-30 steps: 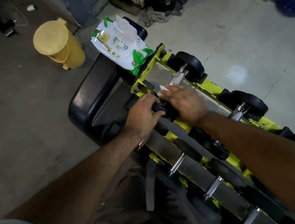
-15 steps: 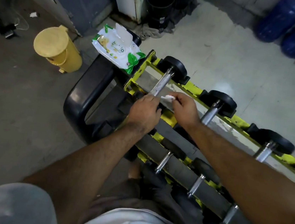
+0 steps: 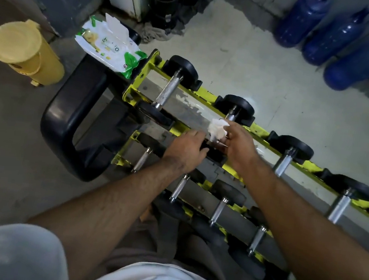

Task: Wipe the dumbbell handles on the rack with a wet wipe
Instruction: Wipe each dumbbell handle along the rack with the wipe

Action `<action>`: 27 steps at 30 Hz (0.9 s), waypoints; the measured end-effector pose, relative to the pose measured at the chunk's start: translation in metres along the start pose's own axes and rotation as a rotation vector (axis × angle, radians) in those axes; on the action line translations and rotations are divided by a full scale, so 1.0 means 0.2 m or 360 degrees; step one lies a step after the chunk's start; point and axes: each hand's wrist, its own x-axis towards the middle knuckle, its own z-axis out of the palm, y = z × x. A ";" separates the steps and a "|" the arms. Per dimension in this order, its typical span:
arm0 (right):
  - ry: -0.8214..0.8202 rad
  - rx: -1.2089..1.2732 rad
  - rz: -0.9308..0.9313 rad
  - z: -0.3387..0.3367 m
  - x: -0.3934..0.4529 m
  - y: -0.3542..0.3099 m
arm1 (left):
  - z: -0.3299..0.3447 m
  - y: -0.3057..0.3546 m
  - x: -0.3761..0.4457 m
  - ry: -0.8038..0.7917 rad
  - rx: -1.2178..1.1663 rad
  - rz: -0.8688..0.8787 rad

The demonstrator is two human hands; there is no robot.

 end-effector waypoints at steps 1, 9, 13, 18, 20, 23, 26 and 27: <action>-0.0027 0.0012 0.0029 -0.03 0.01 0.00 | 0.04 0.03 -0.01 -0.0008 0.0005 0.0003; 0.0009 -0.0388 -0.0313 -0.27 0.13 0.00 | 0.31 0.22 -0.06 0.0184 0.0013 -0.0313; -0.0010 -0.0907 -0.0711 -0.37 0.21 0.04 | 0.39 0.29 -0.05 0.0363 0.0120 -0.0412; -0.0088 -0.1427 -0.1263 -0.40 0.24 0.04 | 0.36 0.29 -0.01 0.0366 0.0058 -0.0514; -0.0177 -0.1564 -0.1557 -0.40 0.28 0.02 | 0.32 0.28 0.00 0.0366 -0.0068 -0.0557; -0.0243 -0.1717 -0.1946 -0.39 0.39 0.02 | 0.27 0.24 0.01 0.0379 -0.0256 -0.0596; -0.0385 -0.1899 -0.2123 -0.40 0.52 0.03 | 0.26 0.19 0.01 0.0395 -0.0334 -0.0598; -0.0460 -0.1963 -0.2123 -0.42 0.55 0.04 | 0.26 0.17 0.01 0.0401 -0.0353 -0.0592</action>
